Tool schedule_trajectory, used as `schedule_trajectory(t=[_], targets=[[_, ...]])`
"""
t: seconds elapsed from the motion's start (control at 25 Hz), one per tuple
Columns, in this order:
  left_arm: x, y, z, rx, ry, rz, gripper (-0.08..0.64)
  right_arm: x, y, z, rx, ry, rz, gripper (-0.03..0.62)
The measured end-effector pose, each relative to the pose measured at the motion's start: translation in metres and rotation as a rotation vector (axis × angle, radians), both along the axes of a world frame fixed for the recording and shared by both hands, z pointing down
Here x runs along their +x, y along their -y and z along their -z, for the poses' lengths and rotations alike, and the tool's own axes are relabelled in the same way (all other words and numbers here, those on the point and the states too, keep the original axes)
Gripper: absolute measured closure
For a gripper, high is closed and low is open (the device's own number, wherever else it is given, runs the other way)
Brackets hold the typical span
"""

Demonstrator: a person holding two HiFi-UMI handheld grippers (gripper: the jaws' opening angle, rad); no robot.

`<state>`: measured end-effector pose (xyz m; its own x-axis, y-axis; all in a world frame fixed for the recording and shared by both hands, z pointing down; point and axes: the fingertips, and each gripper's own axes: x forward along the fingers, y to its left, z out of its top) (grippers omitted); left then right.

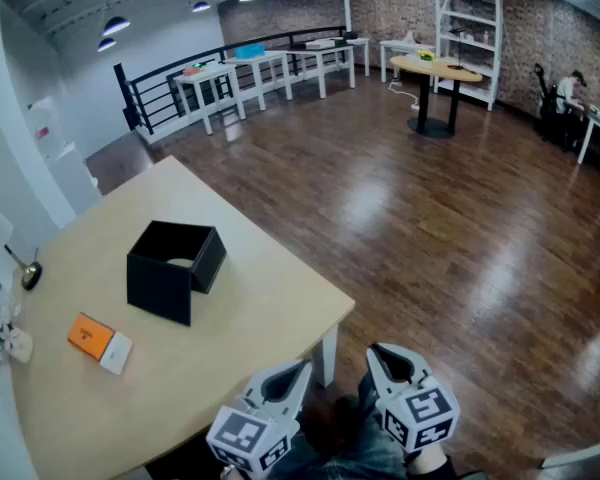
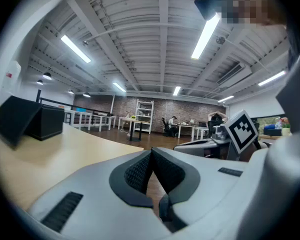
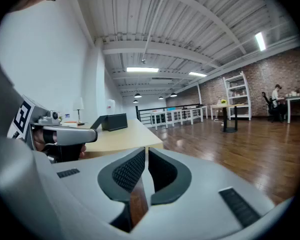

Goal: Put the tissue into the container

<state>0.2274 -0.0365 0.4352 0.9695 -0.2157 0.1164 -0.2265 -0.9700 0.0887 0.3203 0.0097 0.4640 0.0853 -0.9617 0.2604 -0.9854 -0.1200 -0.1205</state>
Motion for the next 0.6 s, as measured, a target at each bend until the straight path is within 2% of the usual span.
schedule_trajectory(t=[0.16,0.28,0.4,0.6], targets=[[-0.041,0.017,0.018,-0.008,-0.003,0.045,0.56,-0.048,0.033,0.012,0.012,-0.017,0.094,0.563],[-0.078,0.032,0.036,-0.006,-0.04,0.111,0.56,-0.092,0.058,0.024,0.03,-0.028,0.194,0.563],[-0.12,0.053,0.047,0.027,-0.053,0.217,0.56,-0.137,0.082,0.038,0.053,-0.044,0.304,0.563],[-0.206,0.09,0.049,0.04,-0.039,0.434,0.56,-0.209,0.122,0.054,0.078,-0.059,0.472,0.563]])
